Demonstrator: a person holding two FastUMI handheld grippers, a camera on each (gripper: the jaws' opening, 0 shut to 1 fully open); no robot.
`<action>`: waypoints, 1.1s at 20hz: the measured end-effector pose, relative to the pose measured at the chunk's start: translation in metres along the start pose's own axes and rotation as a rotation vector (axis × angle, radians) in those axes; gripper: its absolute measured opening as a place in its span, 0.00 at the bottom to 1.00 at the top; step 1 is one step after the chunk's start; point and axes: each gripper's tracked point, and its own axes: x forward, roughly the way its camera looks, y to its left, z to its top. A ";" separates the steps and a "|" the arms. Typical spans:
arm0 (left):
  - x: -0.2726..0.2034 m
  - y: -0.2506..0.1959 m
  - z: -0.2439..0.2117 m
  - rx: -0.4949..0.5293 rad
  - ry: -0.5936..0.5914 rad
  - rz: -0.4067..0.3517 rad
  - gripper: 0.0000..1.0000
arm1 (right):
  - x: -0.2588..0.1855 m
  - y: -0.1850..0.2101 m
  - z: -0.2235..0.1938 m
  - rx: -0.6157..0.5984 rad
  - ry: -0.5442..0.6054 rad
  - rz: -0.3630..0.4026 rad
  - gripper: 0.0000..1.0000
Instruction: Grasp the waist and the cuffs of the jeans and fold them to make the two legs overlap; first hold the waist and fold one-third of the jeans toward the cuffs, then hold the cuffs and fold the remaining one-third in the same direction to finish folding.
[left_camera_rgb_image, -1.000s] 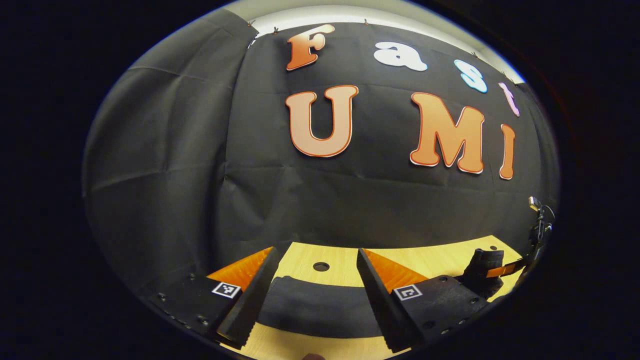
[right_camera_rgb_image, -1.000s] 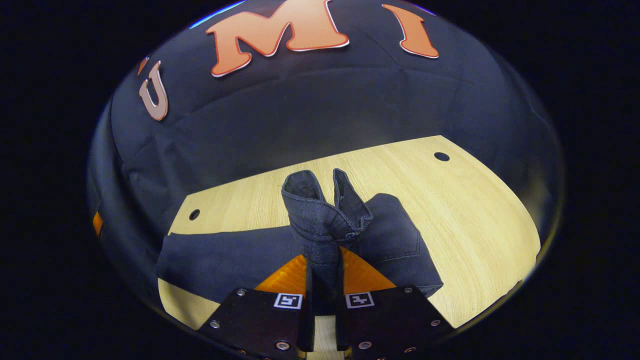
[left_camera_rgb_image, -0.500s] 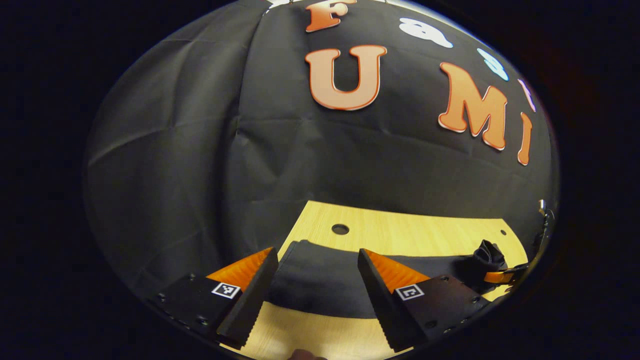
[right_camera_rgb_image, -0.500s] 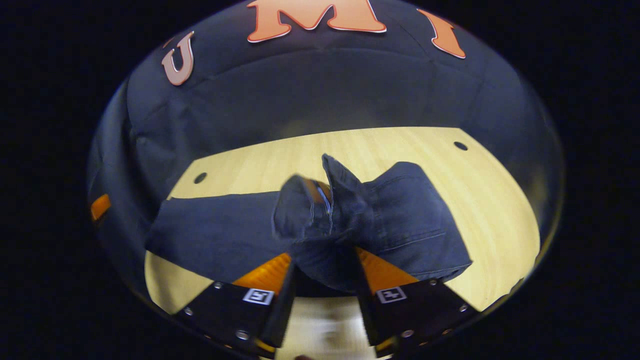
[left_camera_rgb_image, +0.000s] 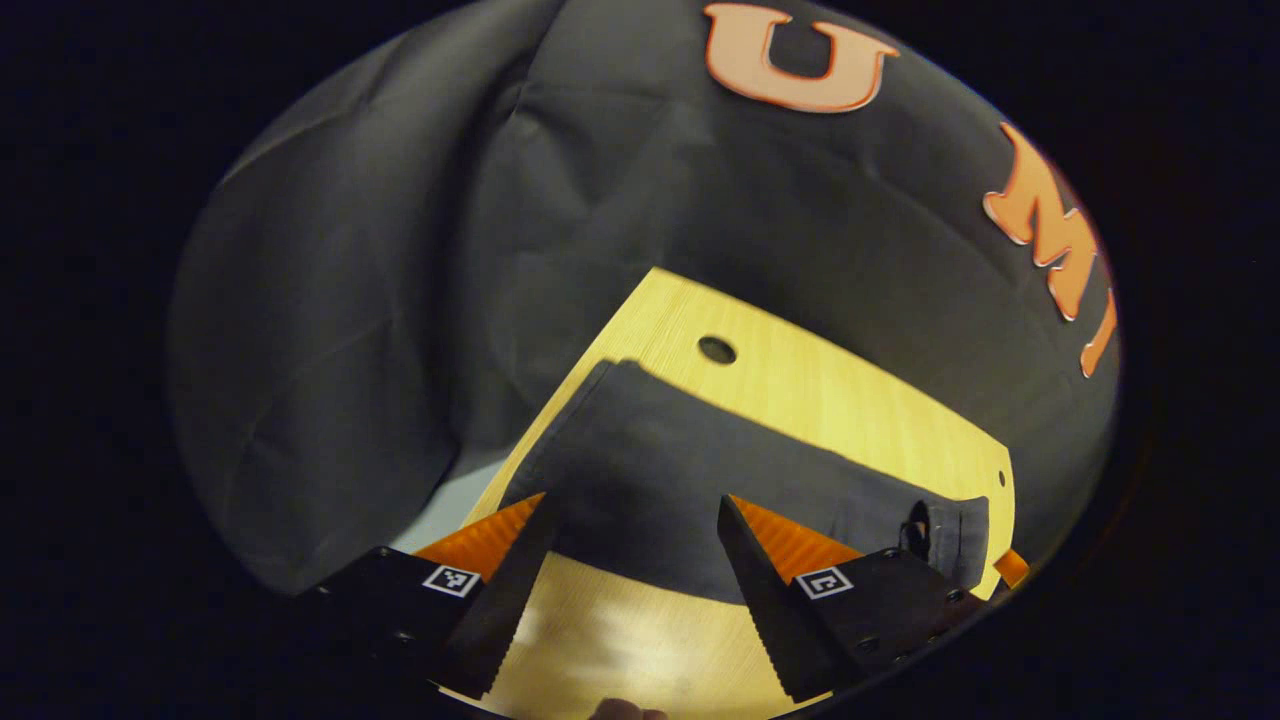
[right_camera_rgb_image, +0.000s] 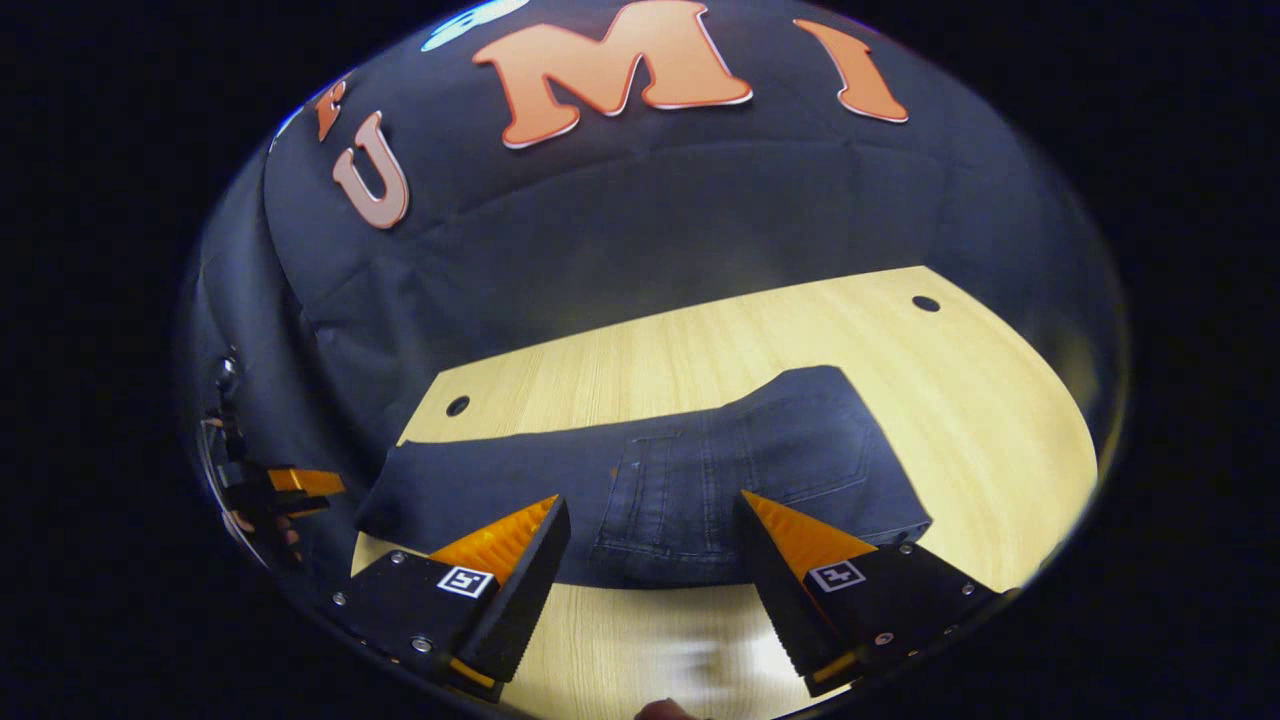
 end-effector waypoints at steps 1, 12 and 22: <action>0.011 0.005 -0.005 -0.030 0.052 0.019 0.98 | -0.008 -0.007 0.006 0.001 -0.021 -0.008 0.99; 0.036 0.034 -0.012 -0.075 0.278 0.291 0.98 | -0.040 -0.052 0.029 0.020 -0.090 -0.086 0.99; 0.038 0.012 0.020 0.217 0.139 0.236 0.31 | -0.029 -0.043 0.022 0.026 -0.061 -0.075 0.99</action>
